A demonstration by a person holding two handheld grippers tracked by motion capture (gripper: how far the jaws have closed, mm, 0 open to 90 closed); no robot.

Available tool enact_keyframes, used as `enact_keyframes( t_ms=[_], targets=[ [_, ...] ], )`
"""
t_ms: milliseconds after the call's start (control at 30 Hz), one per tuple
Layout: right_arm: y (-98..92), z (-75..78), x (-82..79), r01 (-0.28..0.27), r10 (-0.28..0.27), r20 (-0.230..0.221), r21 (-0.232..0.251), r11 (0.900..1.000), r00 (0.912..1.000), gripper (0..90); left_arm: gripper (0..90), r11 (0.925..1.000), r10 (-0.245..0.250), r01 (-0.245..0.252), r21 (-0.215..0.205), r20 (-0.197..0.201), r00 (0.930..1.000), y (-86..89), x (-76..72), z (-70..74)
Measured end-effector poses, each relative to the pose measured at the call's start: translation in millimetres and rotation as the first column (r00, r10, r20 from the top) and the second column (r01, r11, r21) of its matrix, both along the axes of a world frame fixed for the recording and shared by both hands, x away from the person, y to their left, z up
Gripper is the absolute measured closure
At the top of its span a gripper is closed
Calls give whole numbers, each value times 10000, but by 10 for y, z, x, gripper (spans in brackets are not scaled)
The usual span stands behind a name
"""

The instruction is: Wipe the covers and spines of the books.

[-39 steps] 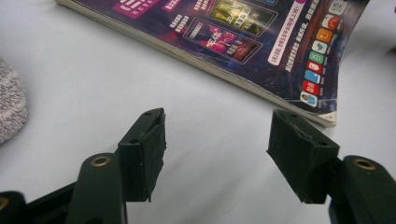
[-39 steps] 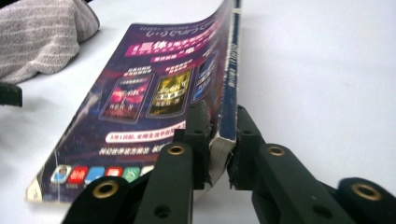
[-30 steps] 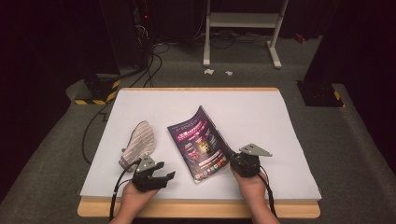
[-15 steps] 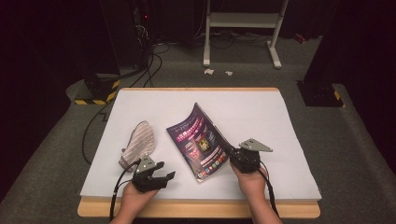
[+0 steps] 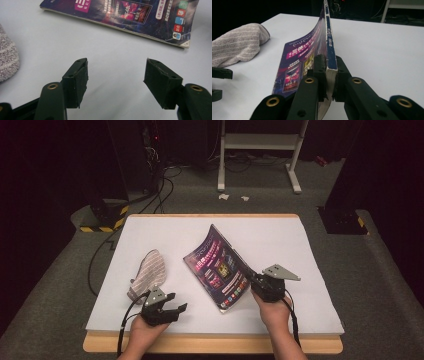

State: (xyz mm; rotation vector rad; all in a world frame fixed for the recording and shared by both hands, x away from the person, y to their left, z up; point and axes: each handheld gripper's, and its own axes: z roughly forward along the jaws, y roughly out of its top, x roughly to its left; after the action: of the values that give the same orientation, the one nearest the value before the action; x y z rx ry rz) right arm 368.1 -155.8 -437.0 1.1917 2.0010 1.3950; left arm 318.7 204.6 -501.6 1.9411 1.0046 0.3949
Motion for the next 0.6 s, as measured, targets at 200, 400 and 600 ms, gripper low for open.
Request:
enact_keyframes(
  t_ms=[200,400,600],
  targets=[
    [-58,96,-32,111,-115,332,127,9999,9994,844,355,10000,-8,8,37,92,10000,-14,-9,2],
    [-78,212,-70,254,-279,780,328,9991,9966,844,355,10000,4,-5,50,139,9999,-14,-13,2],
    [-77,312,-89,400,-448,1170,428,9983,9921,844,355,10000,9,-10,58,160,9999,-13,-18,4]
  ],
)
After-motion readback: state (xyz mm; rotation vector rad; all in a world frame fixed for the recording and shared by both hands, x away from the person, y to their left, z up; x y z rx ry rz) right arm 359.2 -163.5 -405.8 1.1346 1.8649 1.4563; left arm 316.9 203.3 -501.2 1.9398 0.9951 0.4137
